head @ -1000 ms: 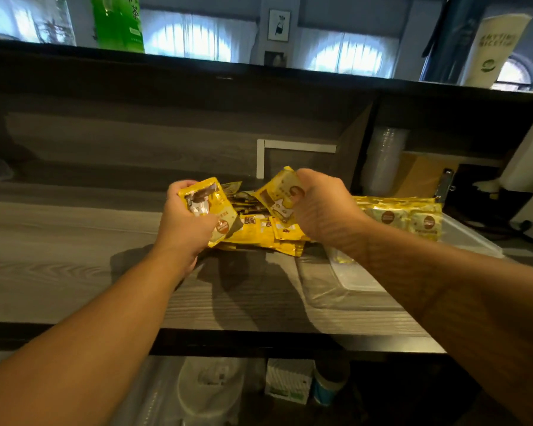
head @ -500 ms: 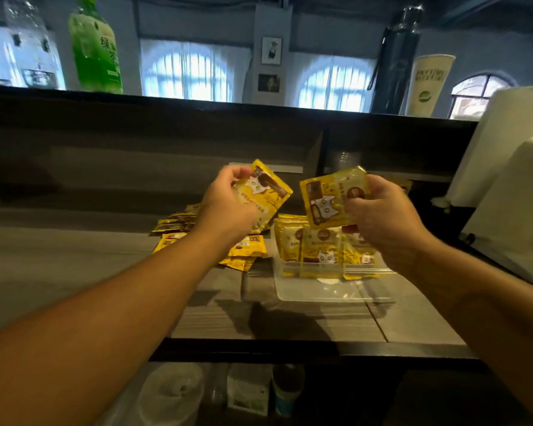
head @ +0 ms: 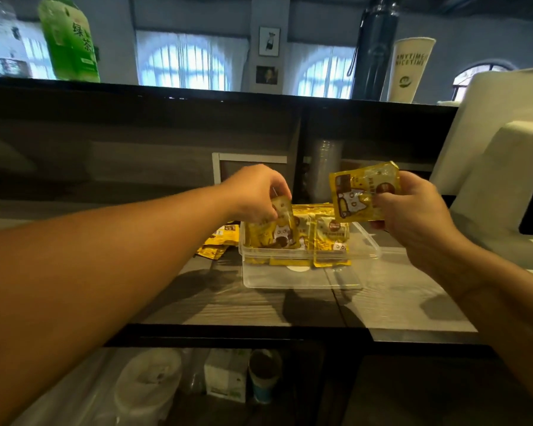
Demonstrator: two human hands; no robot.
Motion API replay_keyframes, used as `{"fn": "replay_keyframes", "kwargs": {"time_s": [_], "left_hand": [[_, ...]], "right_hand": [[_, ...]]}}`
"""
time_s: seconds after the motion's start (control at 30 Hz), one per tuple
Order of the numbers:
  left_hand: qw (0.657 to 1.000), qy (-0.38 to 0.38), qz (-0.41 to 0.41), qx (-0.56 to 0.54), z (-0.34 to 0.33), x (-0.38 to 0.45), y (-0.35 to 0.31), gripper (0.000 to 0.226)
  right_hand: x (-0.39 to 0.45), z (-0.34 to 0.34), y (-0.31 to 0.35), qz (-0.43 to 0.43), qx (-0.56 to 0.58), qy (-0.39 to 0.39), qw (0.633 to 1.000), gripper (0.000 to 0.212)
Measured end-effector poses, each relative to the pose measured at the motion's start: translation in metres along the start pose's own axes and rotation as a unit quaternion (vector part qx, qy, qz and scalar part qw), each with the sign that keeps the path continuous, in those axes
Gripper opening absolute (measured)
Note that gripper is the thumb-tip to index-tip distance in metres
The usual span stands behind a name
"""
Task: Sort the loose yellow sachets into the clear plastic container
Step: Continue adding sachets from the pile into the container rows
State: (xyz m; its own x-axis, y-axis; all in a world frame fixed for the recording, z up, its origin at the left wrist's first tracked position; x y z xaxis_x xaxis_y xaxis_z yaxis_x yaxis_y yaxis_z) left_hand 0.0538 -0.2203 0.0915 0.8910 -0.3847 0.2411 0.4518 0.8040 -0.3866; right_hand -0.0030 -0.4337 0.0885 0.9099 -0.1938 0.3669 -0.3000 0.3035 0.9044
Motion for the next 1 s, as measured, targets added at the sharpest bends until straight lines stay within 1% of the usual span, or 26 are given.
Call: {"fn": "replay_keyframes", "kwargs": {"time_s": [0.07,0.13,0.23,0.3,0.37,0.43,0.53,0.6,0.7,0.8,0.87,0.93,1.0], "left_hand": [[0.995,0.013,-0.023,0.092,-0.013,0.004,-0.008,0.043],[0.984,0.006,-0.056,0.168,-0.021,0.008,-0.014,0.05],[0.978,-0.003,-0.072,0.196,-0.025,0.011,-0.013,0.055],[0.967,-0.009,-0.079,0.241,-0.029,0.011,-0.012,0.056],[0.958,0.0,-0.065,0.278,-0.037,0.011,-0.006,0.065],[0.958,0.034,-0.033,0.282,-0.045,0.011,0.007,0.08],[0.963,0.074,0.01,0.26,-0.05,0.012,0.02,0.107],[0.965,0.078,0.029,0.248,-0.05,0.014,0.025,0.114],[0.971,0.066,0.02,0.23,-0.051,0.015,0.025,0.106],[0.98,0.043,0.014,0.193,-0.052,0.014,0.027,0.097],[0.984,0.034,0.018,0.173,-0.053,0.013,0.029,0.094],[0.986,0.029,0.022,0.164,-0.052,0.014,0.031,0.093],[0.986,0.028,0.024,0.162,-0.053,0.015,0.032,0.093]], "right_hand": [[0.001,-0.003,0.001,0.006,-0.024,0.003,1.0,0.027],[0.002,-0.008,0.002,0.015,-0.055,0.016,0.998,0.031],[0.001,-0.017,0.003,0.032,-0.128,0.039,0.991,0.04],[0.002,-0.021,0.002,0.045,-0.167,0.044,0.984,0.043],[0.005,-0.029,0.001,0.058,-0.214,0.062,0.973,0.044],[0.009,-0.041,-0.002,0.064,-0.271,0.093,0.956,0.044],[0.014,-0.061,-0.007,0.065,-0.331,0.157,0.928,0.044],[0.016,-0.077,-0.008,0.072,-0.383,0.206,0.898,0.042],[0.019,-0.099,-0.012,0.085,-0.45,0.247,0.854,0.036],[0.021,-0.116,-0.019,0.095,-0.515,0.249,0.815,0.039],[0.024,-0.123,-0.016,0.118,-0.562,0.233,0.785,0.046],[0.03,-0.125,-0.01,0.138,-0.601,0.215,0.757,0.059],[0.036,-0.126,-0.011,0.137,-0.627,0.207,0.738,0.072]]}}
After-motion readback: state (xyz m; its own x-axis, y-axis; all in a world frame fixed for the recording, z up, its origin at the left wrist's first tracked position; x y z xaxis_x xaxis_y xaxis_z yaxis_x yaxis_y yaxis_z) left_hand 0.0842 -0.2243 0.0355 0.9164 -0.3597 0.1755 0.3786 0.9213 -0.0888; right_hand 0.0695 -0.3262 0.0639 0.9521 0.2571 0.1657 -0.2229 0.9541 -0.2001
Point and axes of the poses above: each hand's wrist, its own x-axis towards the middle knuckle, its own z-axis out of the back of the hand, y = z × x, the point moved 10 cm from there along x, towards the middle knuckle, and after that the axes turned 3 degrees about y, right-handed, at the moved point
